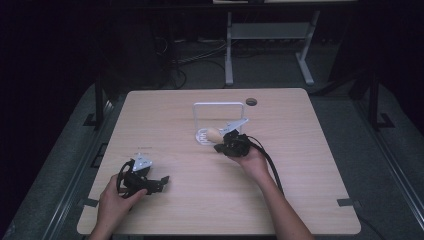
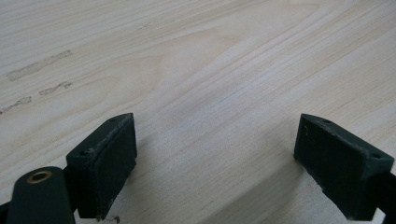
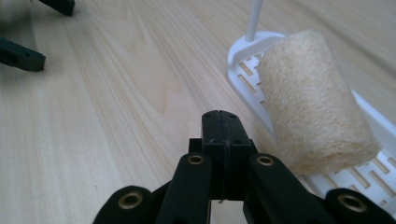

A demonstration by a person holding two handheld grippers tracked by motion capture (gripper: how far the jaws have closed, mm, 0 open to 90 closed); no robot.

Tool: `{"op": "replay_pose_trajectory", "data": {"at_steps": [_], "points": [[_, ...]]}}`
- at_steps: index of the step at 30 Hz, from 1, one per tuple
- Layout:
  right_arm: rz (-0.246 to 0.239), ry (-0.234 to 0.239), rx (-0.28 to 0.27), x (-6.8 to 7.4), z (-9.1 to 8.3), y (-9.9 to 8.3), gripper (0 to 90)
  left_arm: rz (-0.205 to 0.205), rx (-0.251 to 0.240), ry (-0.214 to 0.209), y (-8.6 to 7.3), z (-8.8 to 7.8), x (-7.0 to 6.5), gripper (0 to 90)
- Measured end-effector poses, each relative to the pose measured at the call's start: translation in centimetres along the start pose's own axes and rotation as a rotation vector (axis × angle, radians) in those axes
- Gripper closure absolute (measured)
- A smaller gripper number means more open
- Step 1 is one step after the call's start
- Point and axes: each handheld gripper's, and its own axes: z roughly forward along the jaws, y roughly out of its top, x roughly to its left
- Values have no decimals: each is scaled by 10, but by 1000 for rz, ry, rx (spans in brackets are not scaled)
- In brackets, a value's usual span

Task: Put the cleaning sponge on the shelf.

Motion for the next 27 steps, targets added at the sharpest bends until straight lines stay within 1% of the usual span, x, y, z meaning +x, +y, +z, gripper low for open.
{"op": "replay_pose_trajectory", "data": {"at_steps": [4, 9, 12, 13, 14, 19, 20, 21, 27], "points": [[7, -8, 11, -2, 4, -4, 896, 0, 0, 0, 0, 0, 0, 126], [21, -29, 27, -9, 8, -11, 894, 0, 0, 0, 0, 0, 0, 125], [22, -37, 30, -12, 10, -14, 894, 0, 0, 0, 0, 0, 0, 125], [30, -40, 34, -13, 10, -15, 894, 0, 0, 0, 0, 0, 0, 126], [23, -42, 36, -14, 10, -15, 894, 1, 0, 1, 0, 0, 0, 126], [40, -56, 39, -17, 10, -17, 894, 0, 0, 0, 0, 0, 0, 126], [35, -62, 42, -19, 9, -18, 894, 0, 0, 0, 0, 0, 0, 126], [46, -65, 39, -19, 9, -18, 894, 1, 0, 1, 0, 0, 0, 126], [61, -85, 37, -25, 8, -20, 894, 0, 0, 1, 0, 0, 0, 126]]}}
